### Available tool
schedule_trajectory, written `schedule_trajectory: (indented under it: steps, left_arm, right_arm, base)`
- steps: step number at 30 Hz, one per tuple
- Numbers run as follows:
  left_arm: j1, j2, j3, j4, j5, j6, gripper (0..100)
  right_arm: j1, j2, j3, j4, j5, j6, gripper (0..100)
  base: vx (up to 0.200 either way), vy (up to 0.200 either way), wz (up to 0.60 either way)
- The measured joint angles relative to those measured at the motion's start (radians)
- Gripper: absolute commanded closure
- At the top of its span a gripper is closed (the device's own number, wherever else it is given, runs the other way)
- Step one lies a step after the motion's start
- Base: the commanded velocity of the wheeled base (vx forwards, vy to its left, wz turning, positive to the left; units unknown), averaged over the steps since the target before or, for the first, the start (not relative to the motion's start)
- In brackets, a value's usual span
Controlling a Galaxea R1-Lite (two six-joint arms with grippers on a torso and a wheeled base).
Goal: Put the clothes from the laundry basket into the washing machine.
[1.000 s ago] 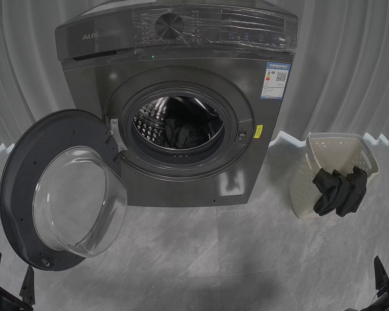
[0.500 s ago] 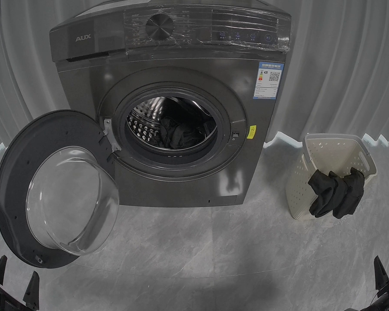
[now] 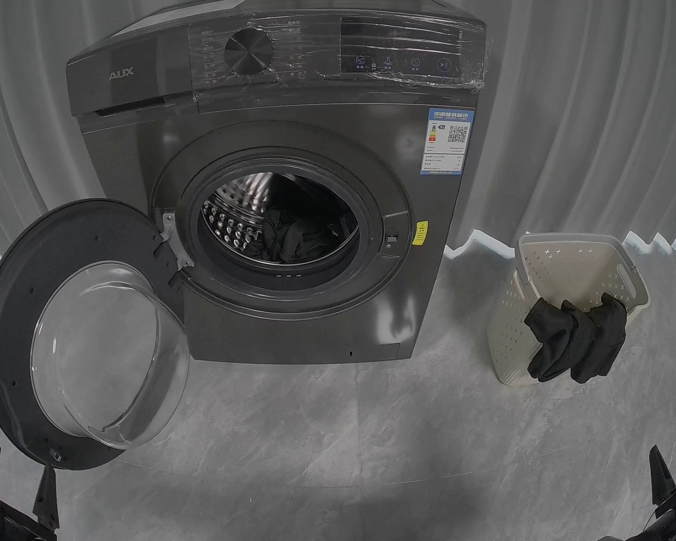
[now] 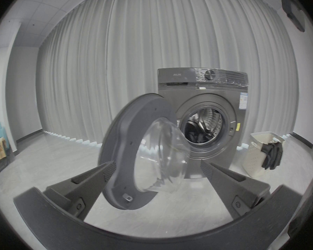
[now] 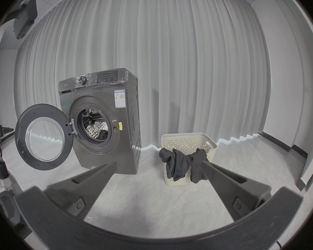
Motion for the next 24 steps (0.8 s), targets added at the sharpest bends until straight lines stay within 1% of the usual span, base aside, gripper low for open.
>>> schedule_trajectory:
  steps: [1, 4, 6, 19, 24]
  left_arm:
    - [0.0, 0.0, 0.0, 0.004, -0.026, 0.0, 0]
    - [-0.001, 0.0, 0.0, 0.015, -0.119, 0.0, 0]
    - [-0.001, 0.0, 0.0, 0.022, -0.145, 0.001, 0]
    - [0.0, 0.001, 0.0, 0.024, -0.151, 0.0, 0]
    - [0.0, 0.001, 0.0, 0.024, -0.151, 0.0, 0]
  right_arm:
    - [0.0, 0.0, 0.0, 0.0, 0.0, 0.0, 0]
    - [0.001, 0.0, 0.0, 0.0, 0.0, 0.0, 0]
    - [0.001, 0.0, 0.0, 0.0, 0.0, 0.0, 0]
    - [0.001, 0.001, 0.0, 0.0, 0.0, 0.0, 0]
    - [0.001, 0.001, 0.0, 0.0, 0.0, 0.0, 0]
  base:
    - [0.0, 0.0, 0.0]
    - [0.0, -0.2, 0.0]
    - [0.0, -0.2, 0.0]
    - [0.0, -0.2, 0.0]
    - [0.0, 0.0, 0.0]
